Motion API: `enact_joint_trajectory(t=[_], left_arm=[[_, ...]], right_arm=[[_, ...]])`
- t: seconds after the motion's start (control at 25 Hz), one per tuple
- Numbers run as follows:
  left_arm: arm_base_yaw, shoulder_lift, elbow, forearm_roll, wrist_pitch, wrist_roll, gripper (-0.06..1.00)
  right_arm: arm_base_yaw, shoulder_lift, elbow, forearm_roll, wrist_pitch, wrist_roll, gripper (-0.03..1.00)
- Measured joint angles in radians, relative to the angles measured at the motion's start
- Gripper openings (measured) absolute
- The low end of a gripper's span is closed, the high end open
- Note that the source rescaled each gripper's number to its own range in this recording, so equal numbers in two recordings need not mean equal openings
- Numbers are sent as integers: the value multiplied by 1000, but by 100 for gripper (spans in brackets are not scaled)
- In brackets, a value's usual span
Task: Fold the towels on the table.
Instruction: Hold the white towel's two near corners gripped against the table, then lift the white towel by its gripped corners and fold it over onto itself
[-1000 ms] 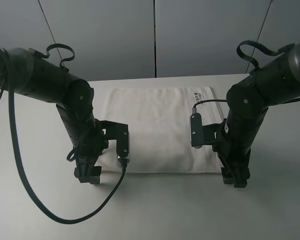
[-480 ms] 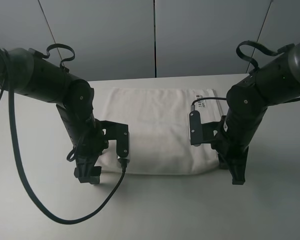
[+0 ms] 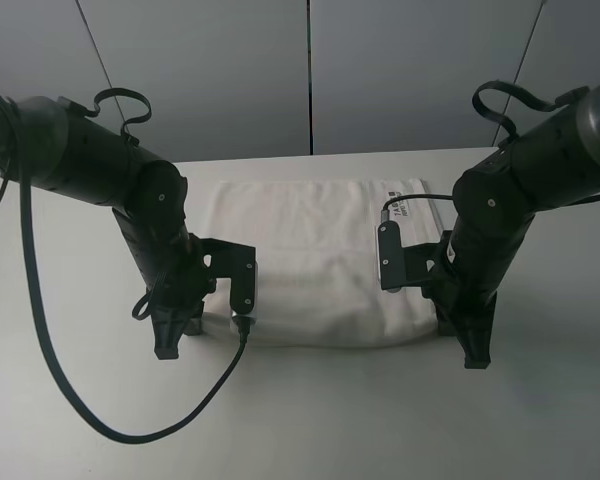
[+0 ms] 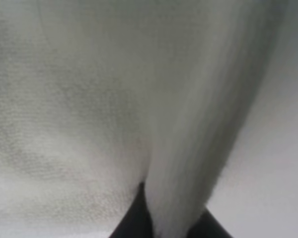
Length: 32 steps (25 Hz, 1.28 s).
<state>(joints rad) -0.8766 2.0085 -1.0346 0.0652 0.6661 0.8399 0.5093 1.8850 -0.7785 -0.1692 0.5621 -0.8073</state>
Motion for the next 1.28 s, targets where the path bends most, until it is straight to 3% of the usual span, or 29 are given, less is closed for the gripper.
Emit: enact_joint_trajectory(t=[0.32,0.52,0.96,1.28], left_arm=[[0,0,0,5,0,0,0],[0,0,0,-15,2,0,0],[0,-5,0,-118,102,0,0],[0,-137,4,-176,187,0,0]], right_arm=[[0,0,0,4,0,0,0],[0,-11,0,63,24,-10,0],[0,-114,13,210,222,-51,0],[0,-191,21,335,343,-97,0]])
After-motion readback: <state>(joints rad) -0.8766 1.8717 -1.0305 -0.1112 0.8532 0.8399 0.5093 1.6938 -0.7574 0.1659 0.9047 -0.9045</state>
